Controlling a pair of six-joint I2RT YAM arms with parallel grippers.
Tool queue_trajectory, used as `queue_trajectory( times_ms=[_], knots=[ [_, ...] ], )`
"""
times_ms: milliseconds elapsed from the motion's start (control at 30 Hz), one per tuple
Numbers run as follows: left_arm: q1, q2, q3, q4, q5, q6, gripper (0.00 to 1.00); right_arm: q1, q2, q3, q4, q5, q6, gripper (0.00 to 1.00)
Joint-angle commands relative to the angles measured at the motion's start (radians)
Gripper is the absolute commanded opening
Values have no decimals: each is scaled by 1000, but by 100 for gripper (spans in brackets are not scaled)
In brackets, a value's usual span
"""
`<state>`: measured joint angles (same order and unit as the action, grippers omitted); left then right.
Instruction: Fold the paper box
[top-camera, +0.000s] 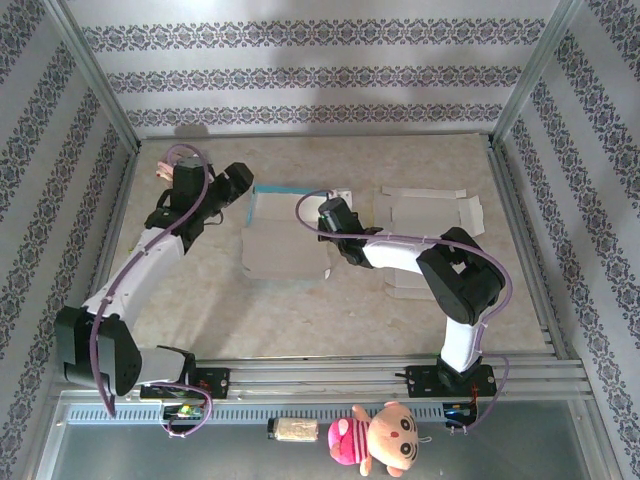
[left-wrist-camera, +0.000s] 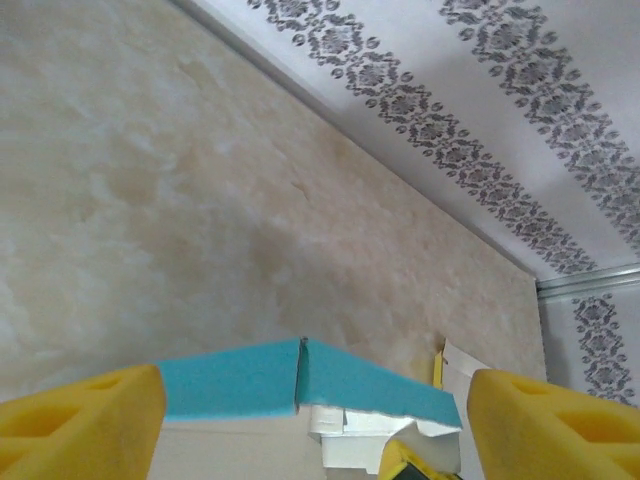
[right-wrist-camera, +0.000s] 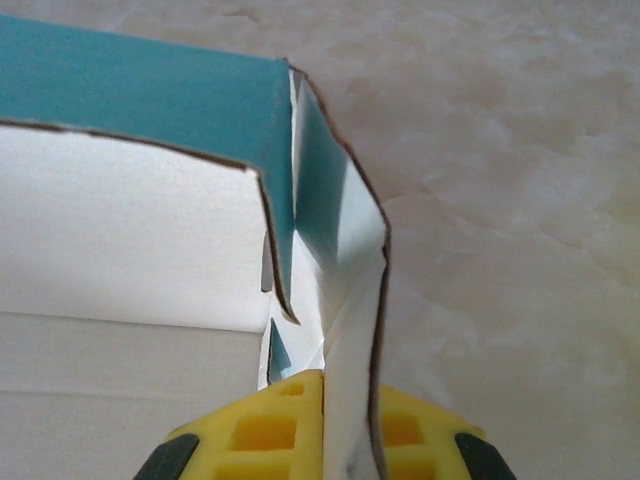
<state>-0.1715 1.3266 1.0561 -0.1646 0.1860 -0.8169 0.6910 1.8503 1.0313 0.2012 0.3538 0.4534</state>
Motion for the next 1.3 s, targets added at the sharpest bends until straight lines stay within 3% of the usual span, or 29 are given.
queue_trajectory(
  times_ms=[0, 100, 200, 367, 467, 600, 833, 1133, 1267],
  knots=[
    [19, 35, -44, 58, 142, -35, 85, 15, 4, -9, -127, 31, -79, 3],
    [20, 69, -82, 131, 181, -59, 83, 22, 5, -6, -127, 37, -98, 3],
    [22, 109, -108, 209, 241, -87, 71, 31, 7, 3, -135, 46, -124, 3],
    [22, 151, -140, 255, 238, -104, 50, 40, 7, 10, -141, 47, -128, 3],
    [22, 167, -160, 284, 249, -119, 44, 51, 7, 13, -147, 45, -139, 5],
    [21, 177, -179, 314, 272, -133, 42, 61, 3, 24, -148, 4, -142, 10],
    [21, 168, -203, 320, 266, -135, 42, 63, -22, 70, -139, -123, -127, 34],
    [21, 171, -165, 218, 191, -14, 43, 27, -273, -68, -159, -272, -254, 65],
    [21, 181, -153, 218, 195, 1, 43, -35, -399, -116, -182, -403, -321, 71]
  ],
)
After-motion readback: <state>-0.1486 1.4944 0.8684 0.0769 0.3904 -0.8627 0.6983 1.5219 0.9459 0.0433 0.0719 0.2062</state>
